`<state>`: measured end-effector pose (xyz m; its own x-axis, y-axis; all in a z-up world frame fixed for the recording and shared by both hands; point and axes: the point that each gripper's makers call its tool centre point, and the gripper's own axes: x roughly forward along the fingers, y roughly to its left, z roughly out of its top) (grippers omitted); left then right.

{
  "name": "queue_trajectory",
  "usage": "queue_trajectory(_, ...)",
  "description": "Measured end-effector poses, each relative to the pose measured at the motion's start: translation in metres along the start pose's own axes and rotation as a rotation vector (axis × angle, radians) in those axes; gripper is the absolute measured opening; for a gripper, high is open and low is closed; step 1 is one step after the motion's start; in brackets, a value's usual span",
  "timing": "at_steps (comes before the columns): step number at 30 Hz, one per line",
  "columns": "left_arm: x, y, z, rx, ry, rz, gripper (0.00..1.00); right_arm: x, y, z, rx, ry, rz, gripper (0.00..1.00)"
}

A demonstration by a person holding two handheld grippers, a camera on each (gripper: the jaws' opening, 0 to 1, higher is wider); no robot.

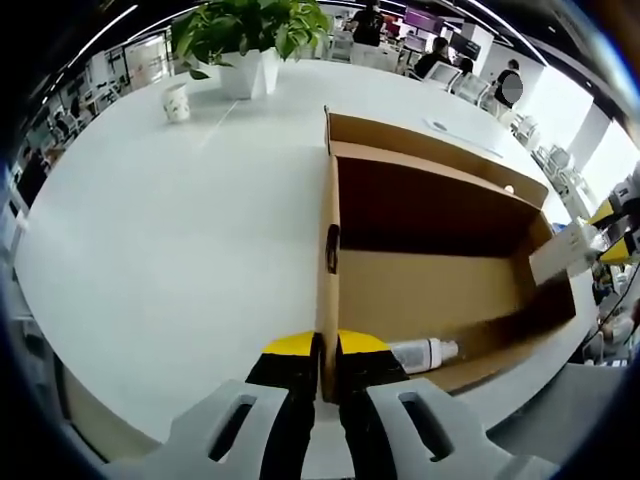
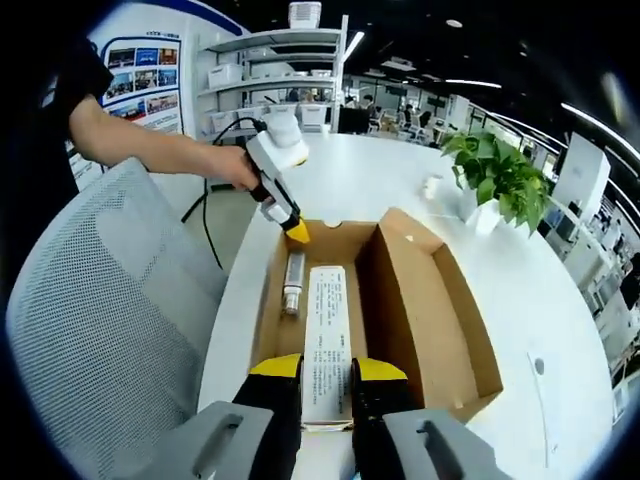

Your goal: Operate the shoe box by opening the lid, removing the specified soft item, and placing it in the target area until the item is outside and the box remains undamaged.

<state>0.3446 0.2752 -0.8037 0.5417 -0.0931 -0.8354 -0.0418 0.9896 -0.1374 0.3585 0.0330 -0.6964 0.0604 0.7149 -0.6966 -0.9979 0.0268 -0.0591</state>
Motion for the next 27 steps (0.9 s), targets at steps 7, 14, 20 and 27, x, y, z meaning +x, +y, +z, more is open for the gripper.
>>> queue_trajectory(7,0.0,0.0,0.0,-0.001,0.0,-0.001,0.04,-0.031,-0.014,-0.003,-0.011,-0.007,-0.036,0.14)
queue_trajectory(14,0.0,-0.001,0.0,0.005,0.003,0.002,0.03,-0.063,-0.034,-0.019,-0.007,-0.004,-0.084,0.14)
queue_trajectory(20,0.001,0.0,0.0,0.009,0.007,0.006,0.03,-0.084,-0.048,-0.035,0.006,0.009,-0.12,0.14)
queue_trajectory(27,0.0,-0.001,0.0,0.014,0.011,0.009,0.03,-0.107,-0.062,-0.052,0.024,0.025,-0.159,0.14)
